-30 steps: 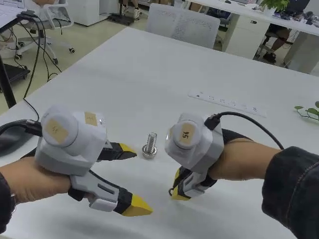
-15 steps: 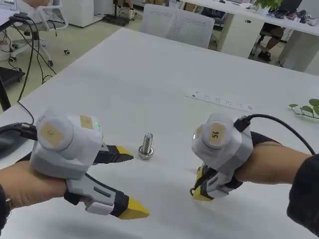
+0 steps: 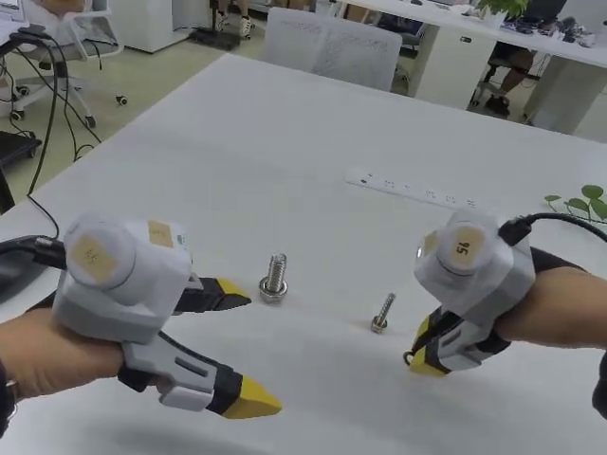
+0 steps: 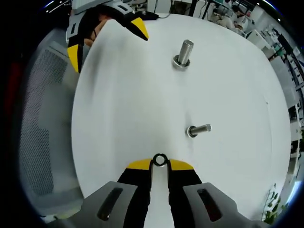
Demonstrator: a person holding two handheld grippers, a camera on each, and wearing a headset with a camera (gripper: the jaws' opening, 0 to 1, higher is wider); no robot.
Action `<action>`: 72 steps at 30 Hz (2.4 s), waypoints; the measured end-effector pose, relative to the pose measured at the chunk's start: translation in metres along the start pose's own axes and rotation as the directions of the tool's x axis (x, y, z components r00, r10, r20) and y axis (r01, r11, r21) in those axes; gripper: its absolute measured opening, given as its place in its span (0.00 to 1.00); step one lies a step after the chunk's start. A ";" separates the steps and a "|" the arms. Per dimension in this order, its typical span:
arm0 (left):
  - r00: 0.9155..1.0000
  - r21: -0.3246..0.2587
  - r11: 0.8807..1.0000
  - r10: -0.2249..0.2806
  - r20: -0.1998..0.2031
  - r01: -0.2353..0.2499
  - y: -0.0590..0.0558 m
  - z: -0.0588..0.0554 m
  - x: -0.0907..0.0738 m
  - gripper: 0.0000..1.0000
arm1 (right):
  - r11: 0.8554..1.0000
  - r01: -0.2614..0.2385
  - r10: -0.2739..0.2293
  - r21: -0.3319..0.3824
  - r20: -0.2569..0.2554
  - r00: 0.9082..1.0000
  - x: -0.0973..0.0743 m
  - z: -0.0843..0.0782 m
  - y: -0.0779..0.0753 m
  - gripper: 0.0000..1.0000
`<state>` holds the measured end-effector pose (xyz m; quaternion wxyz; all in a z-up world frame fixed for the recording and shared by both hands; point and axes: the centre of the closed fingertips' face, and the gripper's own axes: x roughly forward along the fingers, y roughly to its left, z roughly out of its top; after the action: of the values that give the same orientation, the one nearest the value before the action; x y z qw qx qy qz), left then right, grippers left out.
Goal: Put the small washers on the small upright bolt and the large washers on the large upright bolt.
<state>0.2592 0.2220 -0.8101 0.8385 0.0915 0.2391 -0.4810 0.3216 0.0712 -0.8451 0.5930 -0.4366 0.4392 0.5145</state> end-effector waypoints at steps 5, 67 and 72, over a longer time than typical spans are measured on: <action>1.000 -0.002 1.000 0.002 0.002 -0.002 0.002 0.000 0.000 0.75 | 1.000 0.024 -0.024 0.013 -0.001 1.000 -0.010 -0.005 -0.012 0.13; 0.999 -0.024 0.999 0.033 0.015 -0.032 0.009 -0.001 -0.005 0.73 | 0.997 0.019 -0.020 -0.076 -0.012 1.000 -0.006 0.046 -0.044 0.13; 0.999 -0.024 0.999 0.033 0.013 -0.033 0.010 -0.002 -0.005 0.73 | 0.998 0.010 -0.011 -0.066 -0.017 1.000 0.001 0.044 -0.045 0.13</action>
<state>0.2650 0.2314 -0.8101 0.8490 0.0819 0.2376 -0.4648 0.3699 0.1101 -0.8329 0.5771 -0.4626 0.4250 0.5219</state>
